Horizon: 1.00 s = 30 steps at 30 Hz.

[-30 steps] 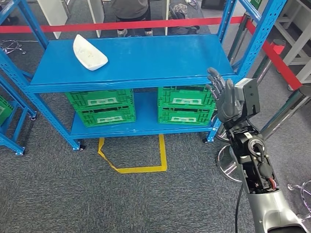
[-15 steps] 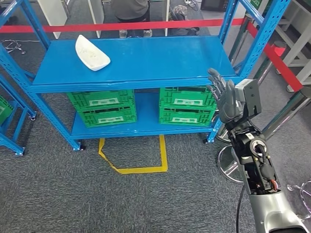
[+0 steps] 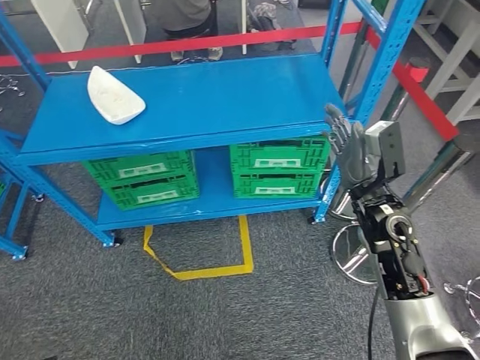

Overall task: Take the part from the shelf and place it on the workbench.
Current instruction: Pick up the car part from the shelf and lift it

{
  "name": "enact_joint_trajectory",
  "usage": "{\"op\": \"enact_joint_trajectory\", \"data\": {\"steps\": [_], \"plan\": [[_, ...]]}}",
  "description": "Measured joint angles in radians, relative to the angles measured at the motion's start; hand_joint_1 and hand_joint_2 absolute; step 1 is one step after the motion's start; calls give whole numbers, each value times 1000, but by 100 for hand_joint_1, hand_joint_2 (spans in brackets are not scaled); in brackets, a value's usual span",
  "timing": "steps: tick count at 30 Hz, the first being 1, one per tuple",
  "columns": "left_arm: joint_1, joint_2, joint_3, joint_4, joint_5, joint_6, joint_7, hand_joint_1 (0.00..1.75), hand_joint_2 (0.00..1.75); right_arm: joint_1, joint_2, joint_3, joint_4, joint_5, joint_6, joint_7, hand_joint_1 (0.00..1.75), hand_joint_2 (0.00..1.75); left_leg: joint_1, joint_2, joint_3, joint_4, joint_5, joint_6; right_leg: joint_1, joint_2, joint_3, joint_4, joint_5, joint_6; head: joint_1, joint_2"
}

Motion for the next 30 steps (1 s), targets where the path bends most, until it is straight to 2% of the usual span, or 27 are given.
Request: {"op": "enact_joint_trajectory", "data": {"steps": [2,3,4,5,6,7,8,9,11,13,14,15,17,18,19,20,21,22,23,24,25,26,28,29,30], "plan": [[3,0,0,0,0,1,2,0,0,3,0,0,1,0,0,0,0,0,0,-4,-111,151,-29,-2,2,4,17,-1,-16,-5,-10,0],[5,0,0,0,-1,2,3,0,0,5,0,0,2,0,0,0,0,0,0,-5,-152,188,-19,-1,3,6,27,-1,-25,-5,-12,0],[7,0,0,0,-1,2,4,0,0,6,0,0,3,0,0,0,0,0,0,-5,-174,183,14,1,3,10,41,-1,-36,-4,-14,0],[8,0,0,0,-1,2,5,0,0,6,1,0,4,0,1,0,0,0,-1,-6,-174,137,66,6,3,12,57,-2,-47,-3,-15,0],[9,0,0,0,-1,2,5,0,0,5,1,0,5,0,1,0,0,0,-2,-7,-160,64,128,11,3,14,73,-2,-60,-1,-16,0],[8,1,0,0,-1,2,5,0,0,5,1,0,7,0,1,-1,0,0,-5,-8,-140,-2,170,17,4,16,84,-4,-73,3,-18,0],[8,2,0,0,-1,2,5,0,0,3,1,0,8,0,1,-1,0,0,-9,-10,-119,-57,190,22,5,18,92,-7,-84,8,-20,0],[7,2,0,0,-1,2,5,0,0,2,1,0,9,0,2,-1,0,0,-13,-11,-103,-87,190,27,5,20,98,-13,-93,14,-22,0],[6,3,0,0,-1,3,5,0,0,2,1,0,9,0,3,-3,0,0,-17,-10,-81,-105,164,39,4,23,118,-14,-92,29,-23,0],[6,3,0,0,-1,3,5,0,0,1,2,1,9,0,4,-5,0,0,-13,-9,-57,-115,152,52,1,18,122,14,-91,40,-19,0],[5,3,0,0,-1,4,5,0,0,-1,2,1,10,0,4,-6,0,0,-11,-8,-43,-119,146,58,1,14,103,53,-100,44,-15,0],[6,3,0,0,0,4,5,0,0,-2,2,1,10,0,5,-7,0,0,-10,-8,-30,-122,139,62,0,10,70,109,-115,48,-11,0],[6,1,0,0,0,4,5,0,0,-1,2,1,14,0,7,-7,0,0,-10,-8,-8,-123,121,66,0,7,-18,232,-161,52,-1,0],[8,0,0,0,0,4,5,0,0,1,2,1,16,0,7,-7,0,0,-10,-8,4,-123,110,65,0,6,-55,265,-181,54,3,0],[9,0,0,0,0,4,5,0,0,3,2,1,19,0,8,-7,0,0,-10,-8,20,-123,99,65,0,6,-80,267,-186,54,8,0],[11,-1,0,0,0,3,5,0,0,4,2,1,21,0,9,-8,0,0,-10,-8,37,-123,87,64,0,4,-90,238,-167,53,13,0],[11,-2,0,0,0,3,4,0,0,4,2,1,22,0,11,-9,0,0,-10,-8,54,-123,75,62,0,2,-88,182,-119,49,17,0],[11,-2,0,0,0,3,4,0,0,4,2,1,24,0,12,-10,0,0,-11,-7,71,-123,63,59,2,-3,-82,120,-55,44,21,0],[11,-3,0,0,1,2,4,0,0,3,2,1,26,0,13,-10,0,0,-11,-8,83,-123,52,55,5,-8,-76,72,-12,37,23,0],[11,-4,0,0,1,2,4,0,0,3,2,1,27,-1,13,-10,0,0,-12,-8,92,-125,42,49,9,-11,-70,41,17,30,24,0],[11,-5,0,0,1,2,4,0,0,1,2,1,28,-1,14,-10,0,0,-13,-8,101,-122,37,43,12,-12,-66,29,24,22,24,0],[11,-5,0,0,1,2,4,0,0,-3,2,1,27,-1,15,-10,0,0,-13,-7,107,-120,36,35,13,-10,-59,27,13,14,23,0],[8,-5,0,0,2,2,3,0,0,-13,2,1,24,-1,18,-10,0,0,-10,-6,109,-93,33,25,10,-4,-32,16,17,-2,18,0],[6,-5,0,0,2,2,3,0,0,-17,2,2,23,-1,20,-10,0,0,-9,-7,93,-60,26,20,9,-2,-19,13,17,-7,13,0],[4,-5,0,0,2,2,2,0,0,-18,3,2,22,-1,23,-10,0,0,-7,-8,61,-7,11,16,8,-1,-8,9,18,-11,8,0]]}}
